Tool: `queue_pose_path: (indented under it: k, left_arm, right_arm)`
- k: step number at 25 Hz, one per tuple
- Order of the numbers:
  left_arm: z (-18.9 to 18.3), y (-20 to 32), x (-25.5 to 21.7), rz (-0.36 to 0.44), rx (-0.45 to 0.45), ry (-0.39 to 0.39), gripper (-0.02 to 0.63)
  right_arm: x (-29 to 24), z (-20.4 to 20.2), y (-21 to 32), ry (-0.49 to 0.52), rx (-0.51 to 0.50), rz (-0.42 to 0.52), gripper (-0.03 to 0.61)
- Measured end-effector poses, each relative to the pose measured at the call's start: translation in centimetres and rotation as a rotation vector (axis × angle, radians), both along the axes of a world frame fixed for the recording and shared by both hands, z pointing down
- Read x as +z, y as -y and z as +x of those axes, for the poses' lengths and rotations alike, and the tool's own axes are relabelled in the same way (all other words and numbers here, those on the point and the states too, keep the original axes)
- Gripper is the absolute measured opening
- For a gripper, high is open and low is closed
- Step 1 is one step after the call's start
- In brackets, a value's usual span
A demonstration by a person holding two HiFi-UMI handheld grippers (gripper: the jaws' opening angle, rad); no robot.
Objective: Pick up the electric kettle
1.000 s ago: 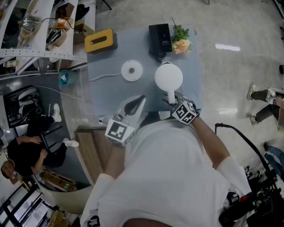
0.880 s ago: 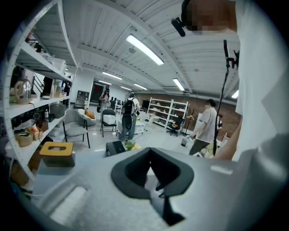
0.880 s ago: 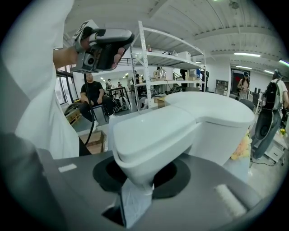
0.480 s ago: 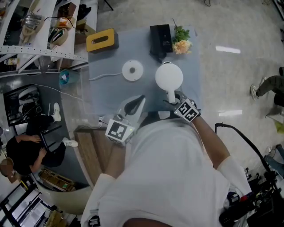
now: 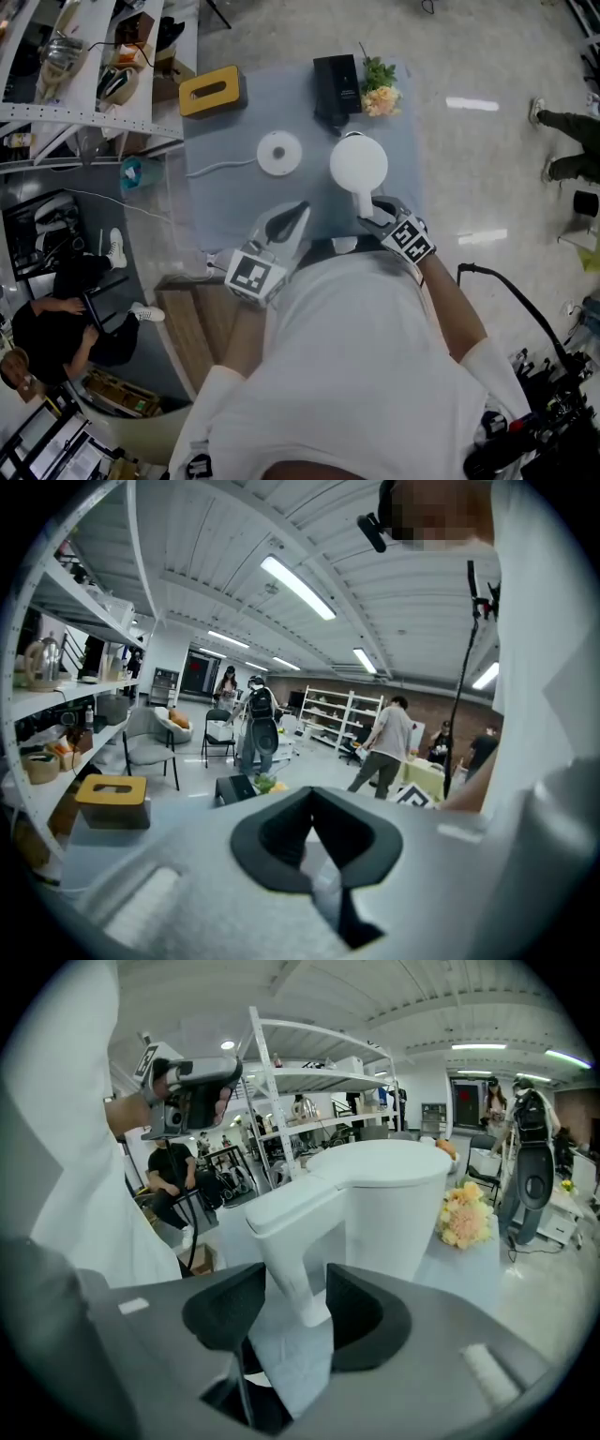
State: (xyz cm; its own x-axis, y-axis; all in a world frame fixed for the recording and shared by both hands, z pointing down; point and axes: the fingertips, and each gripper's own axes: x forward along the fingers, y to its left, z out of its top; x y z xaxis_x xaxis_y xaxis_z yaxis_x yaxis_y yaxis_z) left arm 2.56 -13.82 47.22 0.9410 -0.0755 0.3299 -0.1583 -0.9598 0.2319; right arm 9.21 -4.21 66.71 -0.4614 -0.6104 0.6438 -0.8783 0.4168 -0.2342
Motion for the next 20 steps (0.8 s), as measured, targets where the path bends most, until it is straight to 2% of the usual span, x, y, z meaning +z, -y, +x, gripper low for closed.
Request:
queue_pose_path:
  k: [5,9,14,20]
  left_arm:
    - [-1.0,0.5,0.4,-0.010,0.037,-0.004,0.003]
    - [-1.7,0.7,1.1,-0.014,0.089,0.004,0.003]
    - [-2.5,0.2,2.3,-0.027,0.154,0.018,0.003]
    - [-4.2,-0.8,3.9,-0.050,0.203,0.032,0.003]
  right_arm:
    - [-1.4,0.8,-1.2,-0.008,0.097,0.006,0.175]
    - [-3.2,1.3,-2.1,-0.009,0.198,0.039,0.104]
    - [-5.2,2.4,-2.9,-0.028,0.394,0.108,0.005]
    - [-6.2,2.2,-3.2,0.004,0.529,0.121,0.005]
